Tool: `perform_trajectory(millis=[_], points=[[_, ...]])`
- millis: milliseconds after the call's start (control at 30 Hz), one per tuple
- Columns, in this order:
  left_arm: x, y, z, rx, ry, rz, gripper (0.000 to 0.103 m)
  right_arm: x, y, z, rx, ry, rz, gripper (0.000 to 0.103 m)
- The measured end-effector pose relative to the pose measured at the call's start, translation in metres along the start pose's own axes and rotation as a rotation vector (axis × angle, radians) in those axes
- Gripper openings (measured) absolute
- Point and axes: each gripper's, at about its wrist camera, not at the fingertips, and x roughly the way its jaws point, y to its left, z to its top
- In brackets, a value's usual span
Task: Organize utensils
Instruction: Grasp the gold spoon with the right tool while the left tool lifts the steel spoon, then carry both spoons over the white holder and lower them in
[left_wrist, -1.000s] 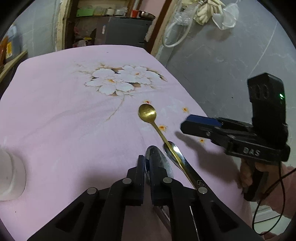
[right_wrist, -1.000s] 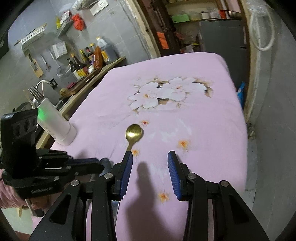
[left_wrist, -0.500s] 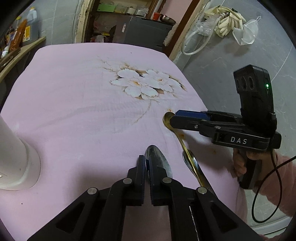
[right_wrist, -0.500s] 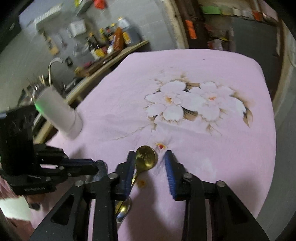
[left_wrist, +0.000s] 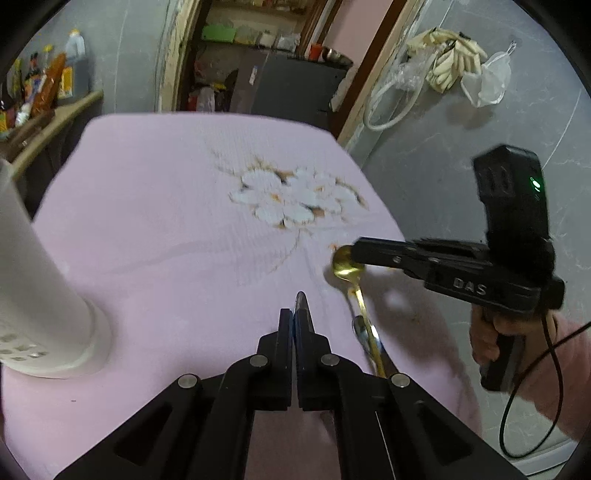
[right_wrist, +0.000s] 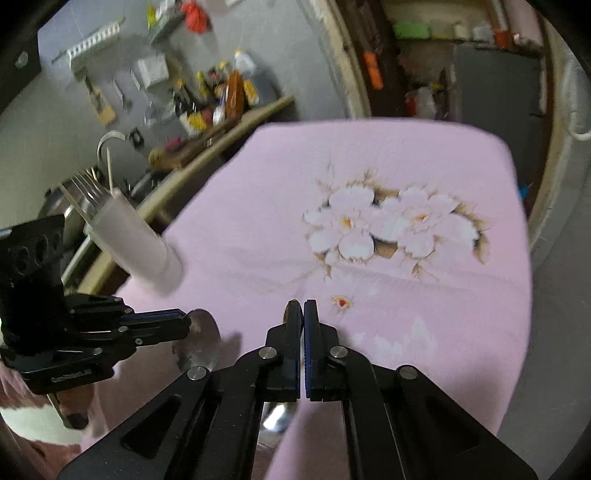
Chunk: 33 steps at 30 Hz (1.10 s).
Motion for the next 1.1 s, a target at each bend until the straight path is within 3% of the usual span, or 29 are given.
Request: perform_trajectory(millis=[333,567,767,933,1100], points=[[-0.075,-0.011,0.006,0.062,-0.211,0.09,0.002,-0.092,0.079,-0.01,-0.023,-0.295,-0.288,0.002],[-0.139,-0.007,0.026,0.136,-0.333,0.123,0.002,-0.149,0.126,0.02,-0.019,-0.462,-0.399,0.002],[-0.195,0.025,0.048,0.106,-0.4,0.113,0.002,-0.172,0.174,0.056,-0.051,-0.551,-0.422,0.002],[-0.234,0.068,0.062,0.026,-0.446,0.125,0.002,-0.161,0.213,0.09,-0.075,-0.587,-0.352,0.002],[-0.266,0.119,0.068,-0.031,-0.498,0.204,0.002,-0.139,0.25,0.113,-0.115,-0.63,-0.307,0.002]])
